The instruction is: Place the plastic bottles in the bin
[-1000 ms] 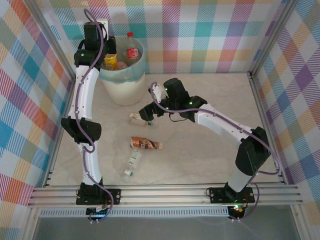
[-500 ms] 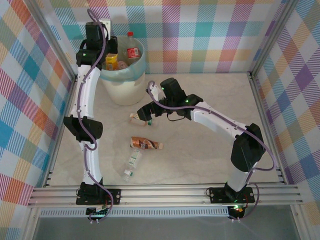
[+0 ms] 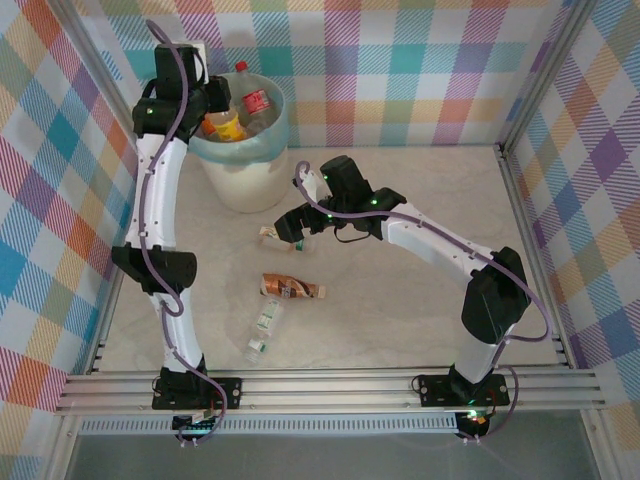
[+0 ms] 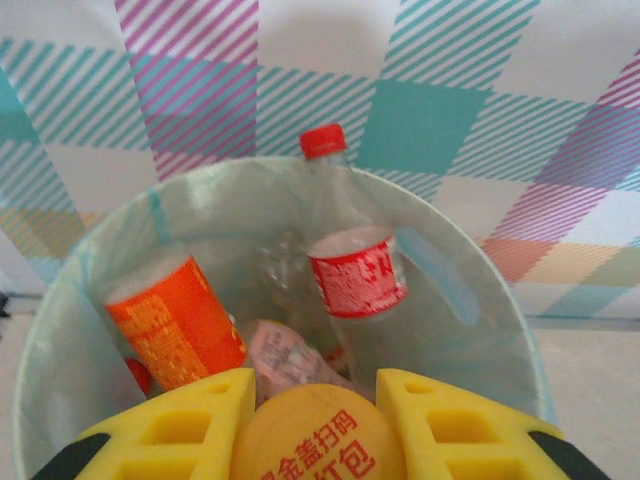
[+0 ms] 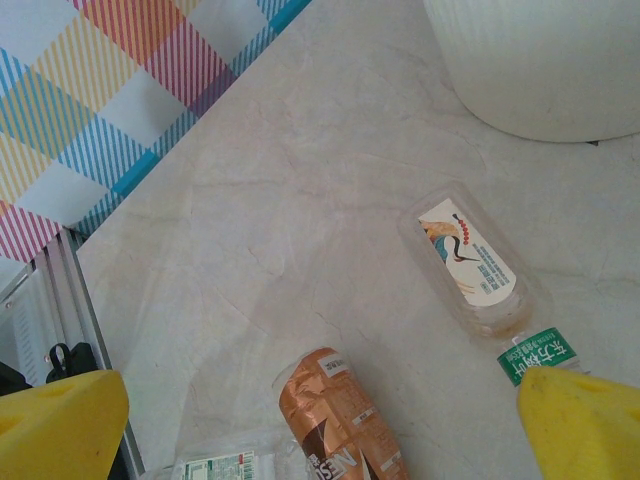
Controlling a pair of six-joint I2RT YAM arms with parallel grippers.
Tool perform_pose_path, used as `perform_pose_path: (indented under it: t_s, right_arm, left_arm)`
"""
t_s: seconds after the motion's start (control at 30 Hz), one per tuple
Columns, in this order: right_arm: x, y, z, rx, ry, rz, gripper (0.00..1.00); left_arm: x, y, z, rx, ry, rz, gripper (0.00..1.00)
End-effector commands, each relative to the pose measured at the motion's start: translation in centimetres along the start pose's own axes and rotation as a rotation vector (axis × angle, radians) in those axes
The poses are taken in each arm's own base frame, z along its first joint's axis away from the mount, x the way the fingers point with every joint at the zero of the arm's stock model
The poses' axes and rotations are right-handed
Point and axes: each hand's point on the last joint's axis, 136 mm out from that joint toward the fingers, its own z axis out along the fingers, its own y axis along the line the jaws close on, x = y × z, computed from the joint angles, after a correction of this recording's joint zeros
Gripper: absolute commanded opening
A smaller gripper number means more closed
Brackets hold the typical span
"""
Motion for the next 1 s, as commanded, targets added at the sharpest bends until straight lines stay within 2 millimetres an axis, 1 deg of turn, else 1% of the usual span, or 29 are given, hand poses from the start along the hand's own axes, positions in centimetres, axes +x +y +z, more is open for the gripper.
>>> perform_pose_path:
  t_s: [0.0,0.07,0.1,0.13,0.2,0.3,0.37,0.43,0.5,0.6,0.7,0.97]
  right_arm:
    - [-0.7,1.1,-1.2,-0.014,-0.014,-0.006,1.0]
    - [-0.6,1.0,-1.3,-0.007,-0.015,-0.009,1.0]
    - [-0.5,0.9,-1.4,-0.003,-0.014,-0.01,1.0]
    - [-0.4,0.8,-1.4,0.004,-0.014,-0.012,1.0]
    - [-0.2,0.6,-1.5,0.011,-0.01,-0.015,1.0]
    - [0.1,0.5,-1.4,0.017,-0.005,-0.014,1.0]
    - [0.3,0.4,-1.3,0.018,-0.001,-0.012,1.0]
    - [0.5,0.3,-1.2,0.02,0.005,-0.008,1.0]
    - [0.7,0.2,-0.9,0.019,0.009,-0.006,1.0]
    - [0.9,0.1,-0.7,0.017,0.016,0.002,0.99]
    - [1.1,0.0,-0.4,0.014,0.024,0.006,1.0]
    - [1.0,-0.2,0.1,0.016,0.038,0.012,0.99]
  left_arm:
    - [0.9,-0.9,-0.6,0.025,0.035,-0.131,0.0]
    - [0.2,-1.0,-0.4,0.049,0.015,-0.177,0.0]
    - [0.2,-1.1,-0.1,0.067,0.017,-0.193,0.0]
    - [0.4,-1.2,0.4,0.081,0.025,-0.207,0.0]
    - [1.4,-0.9,1.6,0.076,0.066,-0.222,0.0]
    - [4.4,-0.9,3.8,0.08,0.169,-0.222,0.0]
    - [6.9,-0.9,5.3,0.082,0.251,-0.212,0.01]
    - [9.4,-0.4,6.5,0.049,0.321,-0.179,0.0]
    - [11.9,0.4,7.5,-0.013,0.39,-0.116,0.0]
    - [15.0,1.3,8.6,-0.088,0.47,0.003,0.0]
    - [17.5,1.5,9.6,-0.11,0.534,0.065,0.0]
    - [22.1,1.6,12.1,-0.089,0.637,0.06,0.0]
